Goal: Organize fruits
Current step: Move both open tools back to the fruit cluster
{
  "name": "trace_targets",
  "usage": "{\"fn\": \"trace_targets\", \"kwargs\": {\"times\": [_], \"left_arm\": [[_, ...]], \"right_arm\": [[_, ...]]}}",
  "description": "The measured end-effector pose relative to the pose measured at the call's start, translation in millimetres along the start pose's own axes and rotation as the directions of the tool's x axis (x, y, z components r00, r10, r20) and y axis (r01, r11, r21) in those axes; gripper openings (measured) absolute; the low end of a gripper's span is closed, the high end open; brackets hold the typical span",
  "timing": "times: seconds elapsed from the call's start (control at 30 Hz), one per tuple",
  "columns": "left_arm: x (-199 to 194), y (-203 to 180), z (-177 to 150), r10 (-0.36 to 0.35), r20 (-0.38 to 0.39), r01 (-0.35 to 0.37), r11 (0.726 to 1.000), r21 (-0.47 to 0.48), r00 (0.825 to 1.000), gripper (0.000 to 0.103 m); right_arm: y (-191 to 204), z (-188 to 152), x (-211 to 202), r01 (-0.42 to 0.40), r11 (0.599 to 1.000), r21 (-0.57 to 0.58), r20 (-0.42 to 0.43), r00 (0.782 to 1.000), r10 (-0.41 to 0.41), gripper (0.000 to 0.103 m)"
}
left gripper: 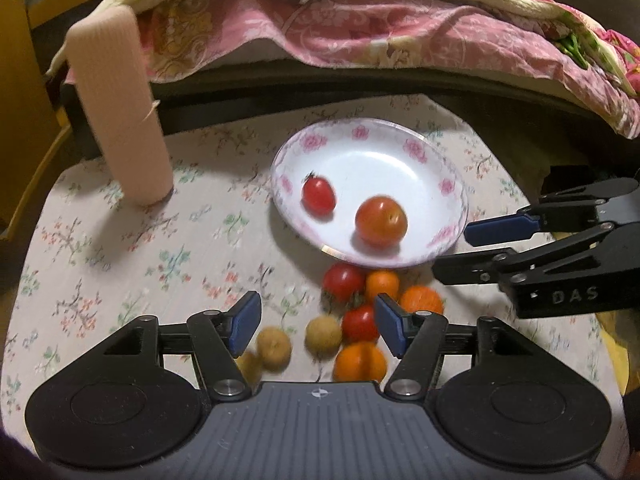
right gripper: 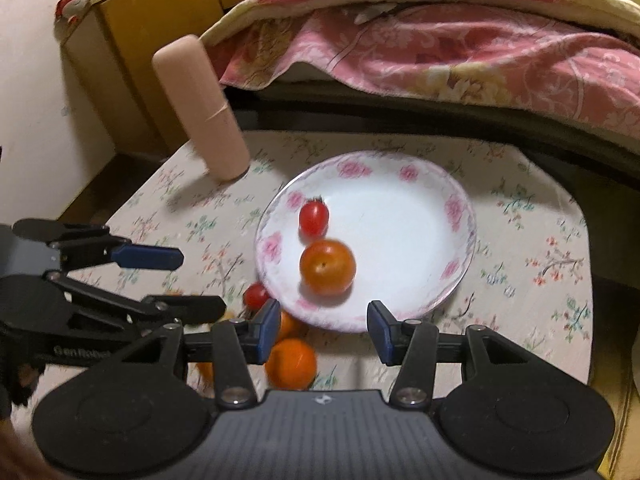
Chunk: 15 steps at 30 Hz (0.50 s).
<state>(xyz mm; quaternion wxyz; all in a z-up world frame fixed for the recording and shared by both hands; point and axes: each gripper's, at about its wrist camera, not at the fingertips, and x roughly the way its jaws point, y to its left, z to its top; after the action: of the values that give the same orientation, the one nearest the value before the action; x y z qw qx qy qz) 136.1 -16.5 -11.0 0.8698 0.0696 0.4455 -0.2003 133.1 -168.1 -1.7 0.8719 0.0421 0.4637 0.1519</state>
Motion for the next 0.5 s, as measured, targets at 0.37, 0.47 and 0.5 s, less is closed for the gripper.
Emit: {"fn": "trace_targets", "kwargs": {"times": [0.37,0.47,0.5], "left_arm": [[1.6,23.8,-24.2,0.035,-0.052,-0.035,0.999,0.007,0.998,0.071],[5.6,22.0,-24.6,0.048,-0.052,-0.046,0.998,0.036,0.997,0.071],[7.7,21.0,-25.2,0.053,-0.054,-0.050,0.998,0.048,0.997,0.071]], "right_arm": [[17.8,-10.6,7.5,-0.063,0.997,-0.038,-0.044,0.997,0.061,0.048],[27.7,-13.3,8.9,-0.094,0.994,-0.062,-0.057,0.994,0.091,0.048],[30.8,-14.6,9.4,-0.104,0.992,-0.073,-0.063,0.993,0.100,0.048]]}}
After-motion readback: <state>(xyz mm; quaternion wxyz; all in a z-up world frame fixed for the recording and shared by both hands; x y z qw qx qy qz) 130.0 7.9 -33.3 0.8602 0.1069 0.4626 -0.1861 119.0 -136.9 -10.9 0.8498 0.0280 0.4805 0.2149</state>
